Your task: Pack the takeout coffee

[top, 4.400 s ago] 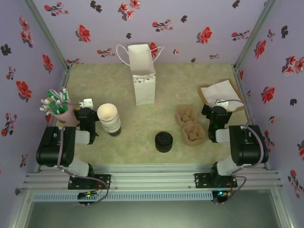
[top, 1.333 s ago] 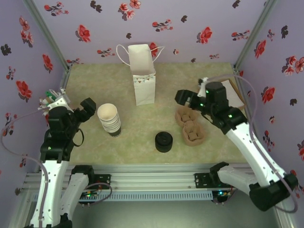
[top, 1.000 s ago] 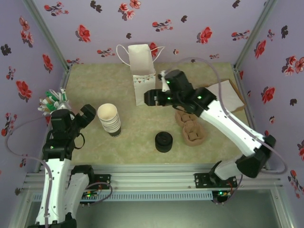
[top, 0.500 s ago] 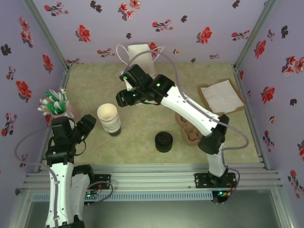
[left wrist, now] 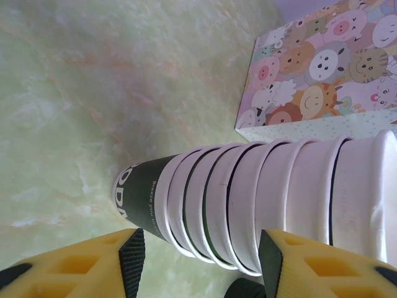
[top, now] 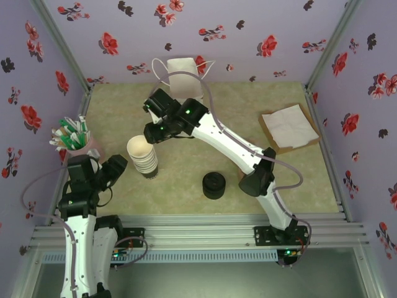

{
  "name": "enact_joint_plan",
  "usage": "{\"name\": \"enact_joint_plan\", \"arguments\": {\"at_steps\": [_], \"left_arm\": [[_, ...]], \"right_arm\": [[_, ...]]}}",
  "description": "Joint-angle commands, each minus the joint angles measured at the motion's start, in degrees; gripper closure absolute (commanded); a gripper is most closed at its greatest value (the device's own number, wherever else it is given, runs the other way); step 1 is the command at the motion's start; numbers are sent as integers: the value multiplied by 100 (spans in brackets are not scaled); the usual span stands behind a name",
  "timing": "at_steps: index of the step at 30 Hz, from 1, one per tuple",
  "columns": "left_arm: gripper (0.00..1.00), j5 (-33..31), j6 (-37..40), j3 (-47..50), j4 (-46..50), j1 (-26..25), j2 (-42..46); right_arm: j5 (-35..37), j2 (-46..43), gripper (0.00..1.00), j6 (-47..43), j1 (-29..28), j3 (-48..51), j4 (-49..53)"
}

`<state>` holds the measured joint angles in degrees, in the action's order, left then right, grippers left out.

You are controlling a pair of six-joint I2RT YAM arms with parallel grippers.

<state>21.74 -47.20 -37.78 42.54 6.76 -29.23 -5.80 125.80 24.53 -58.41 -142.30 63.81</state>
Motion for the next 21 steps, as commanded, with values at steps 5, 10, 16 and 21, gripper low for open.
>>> {"name": "enact_joint_plan", "arguments": {"at_steps": [5,10,16,21], "left_arm": [[45,249,257,-151,58,53,-25],[44,407,292,-138,4,53,-78],[43,479,320,-142,-1,53,-84],[43,529,333,-151,-9,53,-82]], "right_arm": [[-76,198,67,61,-49,-278,141],[-134,317,69,86,-50,-390,167],[-166,341,73,113,-60,-404,144],[-183,377,73,131,-56,-399,167]]}}
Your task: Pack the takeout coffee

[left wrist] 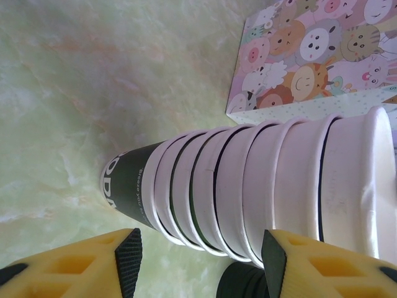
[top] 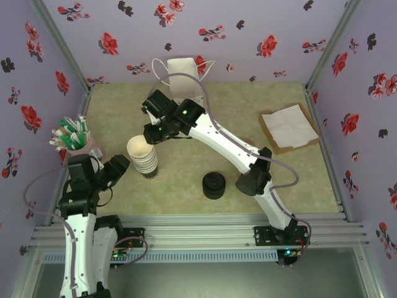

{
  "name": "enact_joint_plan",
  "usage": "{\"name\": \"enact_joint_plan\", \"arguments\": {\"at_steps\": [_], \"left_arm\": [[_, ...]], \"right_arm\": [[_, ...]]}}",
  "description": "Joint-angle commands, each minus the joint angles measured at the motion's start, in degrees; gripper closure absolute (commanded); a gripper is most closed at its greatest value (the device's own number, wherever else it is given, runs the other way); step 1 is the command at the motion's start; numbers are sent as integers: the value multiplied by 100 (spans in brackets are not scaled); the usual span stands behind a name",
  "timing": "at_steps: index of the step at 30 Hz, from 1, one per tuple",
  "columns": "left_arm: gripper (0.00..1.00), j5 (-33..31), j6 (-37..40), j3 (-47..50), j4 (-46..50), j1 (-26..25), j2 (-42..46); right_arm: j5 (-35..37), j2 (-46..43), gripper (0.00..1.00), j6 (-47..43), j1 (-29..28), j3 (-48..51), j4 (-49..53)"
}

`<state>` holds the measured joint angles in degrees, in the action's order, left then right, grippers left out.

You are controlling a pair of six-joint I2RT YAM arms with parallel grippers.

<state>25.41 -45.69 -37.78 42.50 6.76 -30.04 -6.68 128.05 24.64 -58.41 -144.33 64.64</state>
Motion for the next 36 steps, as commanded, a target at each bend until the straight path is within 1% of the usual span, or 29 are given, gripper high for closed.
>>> {"name": "enact_joint_plan", "arguments": {"at_steps": [1,5,15,25,36], "left_arm": [[43,170,188,-151,-5,55,-8],[43,201,209,-151,-5,53,-7],[43,245,245,-177,4,55,-6],[43,279,260,-192,10,53,-5],[43,275,271,-196,-5,53,-16]], "right_arm": [[-104,159,73,127,-56,-196,76],[-145,204,74,146,-65,-201,54],[-103,230,84,160,-74,-306,109],[6,153,89,196,-74,-352,101],[154,-18,90,226,-74,-449,51]]}}
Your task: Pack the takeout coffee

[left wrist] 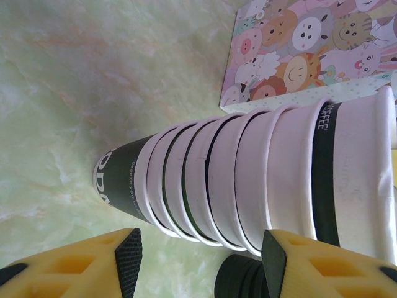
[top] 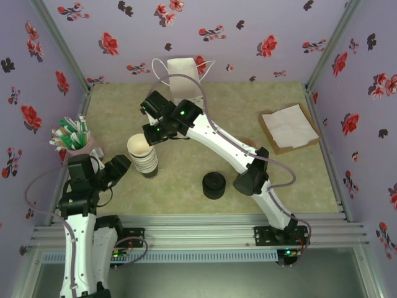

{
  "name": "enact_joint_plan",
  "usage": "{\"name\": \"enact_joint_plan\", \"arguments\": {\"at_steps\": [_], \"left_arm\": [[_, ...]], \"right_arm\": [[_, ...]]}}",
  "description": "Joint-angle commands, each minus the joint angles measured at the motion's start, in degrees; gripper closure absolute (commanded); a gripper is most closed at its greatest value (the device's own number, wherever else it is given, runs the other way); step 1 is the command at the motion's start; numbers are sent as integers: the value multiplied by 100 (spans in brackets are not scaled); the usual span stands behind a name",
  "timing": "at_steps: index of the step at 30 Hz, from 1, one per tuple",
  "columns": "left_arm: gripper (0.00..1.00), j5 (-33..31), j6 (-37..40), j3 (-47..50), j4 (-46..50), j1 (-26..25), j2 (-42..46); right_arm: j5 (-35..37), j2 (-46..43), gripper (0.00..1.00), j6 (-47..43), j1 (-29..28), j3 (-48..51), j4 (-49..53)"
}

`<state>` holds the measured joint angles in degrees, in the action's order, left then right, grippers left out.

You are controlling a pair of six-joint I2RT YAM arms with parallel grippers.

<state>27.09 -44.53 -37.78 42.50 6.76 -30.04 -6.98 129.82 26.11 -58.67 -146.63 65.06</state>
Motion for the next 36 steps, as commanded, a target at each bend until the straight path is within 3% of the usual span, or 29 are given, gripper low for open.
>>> {"name": "enact_joint_plan", "arguments": {"at_steps": [1,23,31,36], "left_arm": [[43,111,155,-199,-5,57,-19],[42,33,232,-417,98,53,-98],[38,-266,513,-869,412,53,-189],[27,-496,875,-1381,743,53,-263]], "right_arm": [[205,-222,90,79,-48,-258,7],[862,-1349,90,-108,-14,-229,100],[1085,-2383,90,-81,154,1469,-413],[1057,-3212,90,108,444,3111,-1049]]}}
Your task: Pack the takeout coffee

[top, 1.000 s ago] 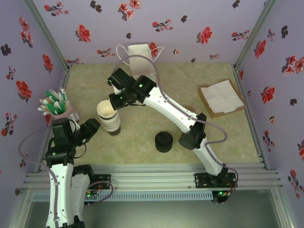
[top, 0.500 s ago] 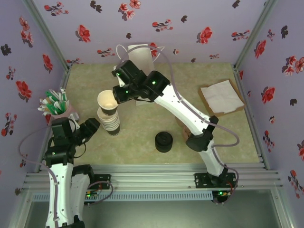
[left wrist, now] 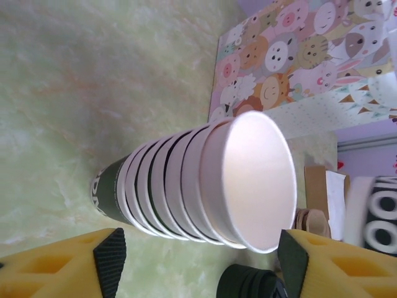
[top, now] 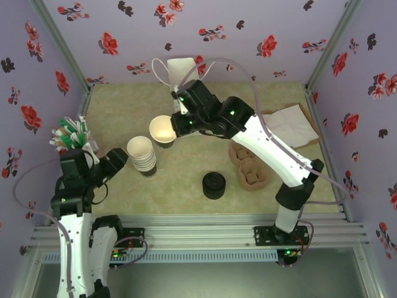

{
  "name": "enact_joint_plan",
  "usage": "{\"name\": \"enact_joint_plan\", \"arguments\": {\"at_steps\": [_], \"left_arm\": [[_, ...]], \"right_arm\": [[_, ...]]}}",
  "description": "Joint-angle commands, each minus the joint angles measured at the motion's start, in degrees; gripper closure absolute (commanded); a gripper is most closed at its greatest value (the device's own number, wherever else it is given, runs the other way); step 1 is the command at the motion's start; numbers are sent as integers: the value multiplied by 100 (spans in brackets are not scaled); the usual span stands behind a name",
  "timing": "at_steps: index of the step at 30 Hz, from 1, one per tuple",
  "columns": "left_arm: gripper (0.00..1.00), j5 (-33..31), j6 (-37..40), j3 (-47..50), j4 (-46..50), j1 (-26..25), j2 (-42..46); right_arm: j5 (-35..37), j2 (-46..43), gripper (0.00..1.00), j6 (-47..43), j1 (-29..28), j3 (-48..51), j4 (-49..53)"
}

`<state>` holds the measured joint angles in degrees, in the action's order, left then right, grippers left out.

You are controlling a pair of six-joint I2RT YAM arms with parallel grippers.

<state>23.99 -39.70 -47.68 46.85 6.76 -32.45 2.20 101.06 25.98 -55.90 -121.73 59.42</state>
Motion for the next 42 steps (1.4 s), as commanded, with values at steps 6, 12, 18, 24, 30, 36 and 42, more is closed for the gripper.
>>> {"name": "enact_joint_plan", "arguments": {"at_steps": [6,12,18,24,30,36,42], "left_arm": [[5,-224,641,-1255,487,53,-341],[1,-133,504,-1875,46,-39,-666],[1,-386,251,-1955,-647,-826,-1111],[1,-1568,356,-2010,-1127,-2491,-1841],[1,-1968,524,-2165,-1756,-3661,-2731],[1,-2149,723,-2291,-2141,-4181,-3371],[1,-2153,729,-2034,-2472,-4307,-3461]], "right_arm": [[-36,-906,90,350,594,2194,-1159],[-352,-1024,90,505,1070,3237,-1819],[-654,-887,90,675,1497,3926,-2338],[-856,-613,89,772,1739,4314,-2734],[-1013,-280,89,864,1872,4578,-3008],[-1048,-186,83,933,1894,4802,-3120],[-967,-427,65,900,1894,4887,-2941]]}}
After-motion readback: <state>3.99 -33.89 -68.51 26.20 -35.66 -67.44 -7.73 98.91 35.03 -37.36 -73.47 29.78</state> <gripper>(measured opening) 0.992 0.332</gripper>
